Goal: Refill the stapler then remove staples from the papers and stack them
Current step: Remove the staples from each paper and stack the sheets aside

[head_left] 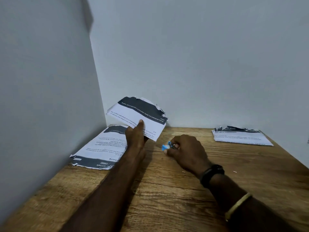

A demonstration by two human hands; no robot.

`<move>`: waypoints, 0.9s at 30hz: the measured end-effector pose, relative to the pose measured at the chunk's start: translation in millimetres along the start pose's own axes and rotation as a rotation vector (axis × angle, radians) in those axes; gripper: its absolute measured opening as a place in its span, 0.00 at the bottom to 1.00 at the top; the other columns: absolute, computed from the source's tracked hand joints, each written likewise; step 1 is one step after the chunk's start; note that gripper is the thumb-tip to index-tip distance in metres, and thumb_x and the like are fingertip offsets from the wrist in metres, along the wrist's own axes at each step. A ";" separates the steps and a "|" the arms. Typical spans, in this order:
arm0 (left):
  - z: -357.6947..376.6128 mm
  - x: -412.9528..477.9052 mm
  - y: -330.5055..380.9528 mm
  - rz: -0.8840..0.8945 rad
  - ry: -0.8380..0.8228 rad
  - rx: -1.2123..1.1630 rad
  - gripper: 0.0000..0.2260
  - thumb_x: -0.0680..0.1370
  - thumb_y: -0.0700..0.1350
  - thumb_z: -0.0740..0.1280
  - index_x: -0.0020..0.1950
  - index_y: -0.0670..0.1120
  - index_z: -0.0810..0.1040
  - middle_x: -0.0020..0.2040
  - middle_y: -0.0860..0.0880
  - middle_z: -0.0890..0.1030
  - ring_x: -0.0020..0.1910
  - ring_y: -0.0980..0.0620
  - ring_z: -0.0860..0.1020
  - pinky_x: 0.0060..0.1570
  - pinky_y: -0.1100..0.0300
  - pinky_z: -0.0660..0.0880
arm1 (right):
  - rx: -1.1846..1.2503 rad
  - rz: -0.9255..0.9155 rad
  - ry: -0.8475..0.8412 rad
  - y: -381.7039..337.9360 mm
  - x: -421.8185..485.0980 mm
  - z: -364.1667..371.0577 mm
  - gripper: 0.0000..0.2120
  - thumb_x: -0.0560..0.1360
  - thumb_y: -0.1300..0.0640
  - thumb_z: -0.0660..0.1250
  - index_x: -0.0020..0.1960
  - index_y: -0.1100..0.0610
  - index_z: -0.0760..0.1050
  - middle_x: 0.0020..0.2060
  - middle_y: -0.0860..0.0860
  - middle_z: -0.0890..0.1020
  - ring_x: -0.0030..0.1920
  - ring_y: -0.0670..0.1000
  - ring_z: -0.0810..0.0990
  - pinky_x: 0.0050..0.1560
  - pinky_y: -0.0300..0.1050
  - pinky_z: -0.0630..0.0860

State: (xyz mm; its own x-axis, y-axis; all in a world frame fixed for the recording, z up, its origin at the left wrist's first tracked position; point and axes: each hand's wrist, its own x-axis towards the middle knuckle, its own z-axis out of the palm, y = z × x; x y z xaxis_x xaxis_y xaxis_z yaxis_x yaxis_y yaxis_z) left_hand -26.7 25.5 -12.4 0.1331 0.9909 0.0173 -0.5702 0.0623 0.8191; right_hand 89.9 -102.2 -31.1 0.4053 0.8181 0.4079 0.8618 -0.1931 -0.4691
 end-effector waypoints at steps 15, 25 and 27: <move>5.6 -14.4 -6.3 0.017 -0.043 0.093 0.12 0.80 0.39 0.68 0.63 0.39 0.78 0.60 0.38 0.83 0.58 0.38 0.83 0.62 0.37 0.78 | -0.063 0.012 -0.015 -8.3 -3.8 1.9 0.33 0.68 0.33 0.74 0.65 0.48 0.74 0.47 0.46 0.84 0.50 0.52 0.83 0.48 0.49 0.79; 19.1 -41.7 -13.6 -0.078 -0.157 0.088 0.14 0.81 0.42 0.67 0.65 0.38 0.77 0.57 0.39 0.85 0.53 0.39 0.85 0.55 0.42 0.82 | 0.702 0.118 0.026 -12.1 -0.5 2.8 0.26 0.75 0.52 0.77 0.71 0.47 0.75 0.38 0.49 0.85 0.39 0.49 0.87 0.37 0.43 0.82; 20.8 -44.8 -10.8 -0.078 -0.177 0.085 0.15 0.81 0.41 0.67 0.66 0.37 0.76 0.57 0.40 0.84 0.48 0.43 0.86 0.48 0.48 0.84 | 0.812 0.202 0.061 -11.1 -0.2 2.3 0.15 0.75 0.56 0.77 0.61 0.52 0.83 0.36 0.49 0.84 0.36 0.50 0.87 0.40 0.48 0.86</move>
State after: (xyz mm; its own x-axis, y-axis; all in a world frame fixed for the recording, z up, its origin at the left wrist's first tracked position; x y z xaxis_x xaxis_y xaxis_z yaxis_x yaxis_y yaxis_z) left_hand -9.6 -22.1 -10.1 0.3188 0.9467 0.0463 -0.4830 0.1202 0.8673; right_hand 79.5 -99.1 -27.8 0.5644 0.7743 0.2863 0.2928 0.1365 -0.9464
